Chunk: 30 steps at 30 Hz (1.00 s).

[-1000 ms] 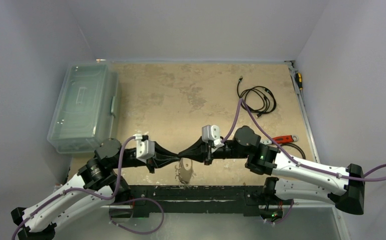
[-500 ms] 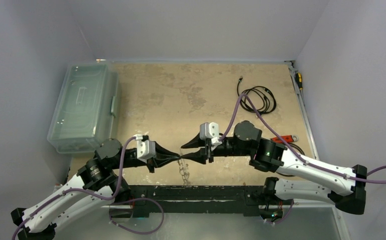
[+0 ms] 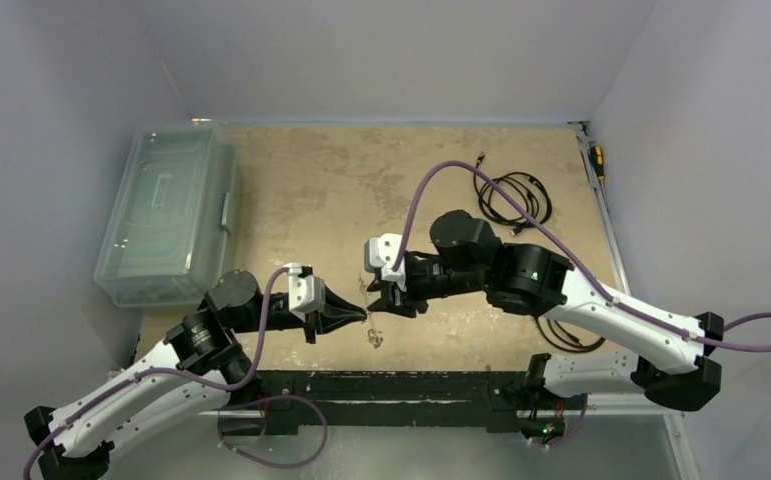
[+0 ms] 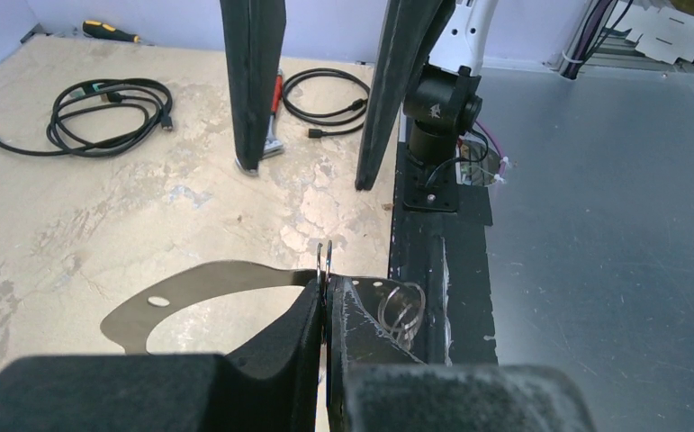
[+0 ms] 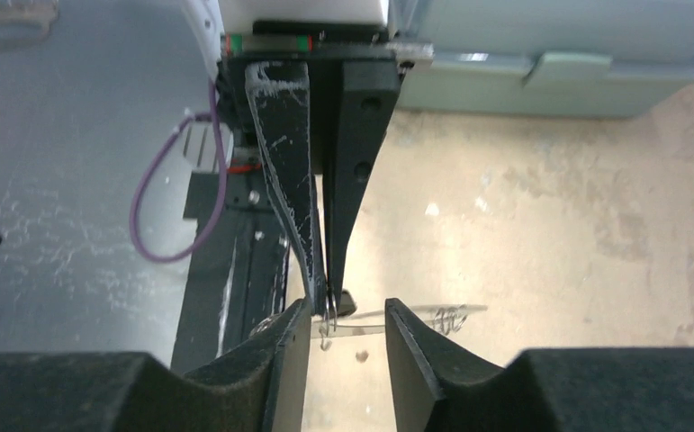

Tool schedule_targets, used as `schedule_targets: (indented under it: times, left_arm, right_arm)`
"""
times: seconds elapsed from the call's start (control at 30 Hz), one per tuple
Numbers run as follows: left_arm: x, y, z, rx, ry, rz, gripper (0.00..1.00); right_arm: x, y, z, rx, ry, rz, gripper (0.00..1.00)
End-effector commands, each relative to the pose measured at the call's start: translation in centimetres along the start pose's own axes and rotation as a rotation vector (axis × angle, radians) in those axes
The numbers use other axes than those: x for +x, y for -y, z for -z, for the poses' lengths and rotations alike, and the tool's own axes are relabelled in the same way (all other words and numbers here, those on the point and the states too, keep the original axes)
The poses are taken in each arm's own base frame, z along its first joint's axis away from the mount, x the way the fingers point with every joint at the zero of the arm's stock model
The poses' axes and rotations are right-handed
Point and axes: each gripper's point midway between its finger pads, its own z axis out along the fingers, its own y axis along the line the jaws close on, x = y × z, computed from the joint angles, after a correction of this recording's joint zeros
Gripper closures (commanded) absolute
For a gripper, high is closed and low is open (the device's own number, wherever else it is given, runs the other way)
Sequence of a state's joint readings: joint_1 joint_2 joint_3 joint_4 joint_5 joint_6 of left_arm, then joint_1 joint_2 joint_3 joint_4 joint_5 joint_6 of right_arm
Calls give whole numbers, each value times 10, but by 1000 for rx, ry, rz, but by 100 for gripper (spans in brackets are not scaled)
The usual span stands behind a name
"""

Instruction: Put the keys on the keyring

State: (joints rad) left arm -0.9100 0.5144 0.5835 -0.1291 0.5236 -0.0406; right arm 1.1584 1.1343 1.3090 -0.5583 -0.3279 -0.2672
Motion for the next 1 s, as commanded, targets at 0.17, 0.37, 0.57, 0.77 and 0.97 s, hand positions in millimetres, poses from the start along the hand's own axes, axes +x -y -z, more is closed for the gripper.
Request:
schedule_targets:
  times: [0.17, 0.37, 0.57, 0.77, 0.97]
  left_arm:
    - [-20, 3, 0, 15, 64, -34, 100]
    - [-20, 2, 0, 16, 62, -32, 100]
    - [-19, 3, -1, 21, 61, -32, 100]
    - [-18, 3, -2, 24, 57, -28, 100]
    - [-24, -1, 2, -10, 69, -37, 100]
  right_arm:
    - [22, -13, -10, -116, -153, 7, 65]
    - [21, -11, -16, -122, -150, 15, 71]
    - [22, -10, -20, -122, -147, 19, 80]
    - [25, -10, -26, -130, -148, 16, 88]
    - [20, -10, -27, -121, -71, 51, 100]
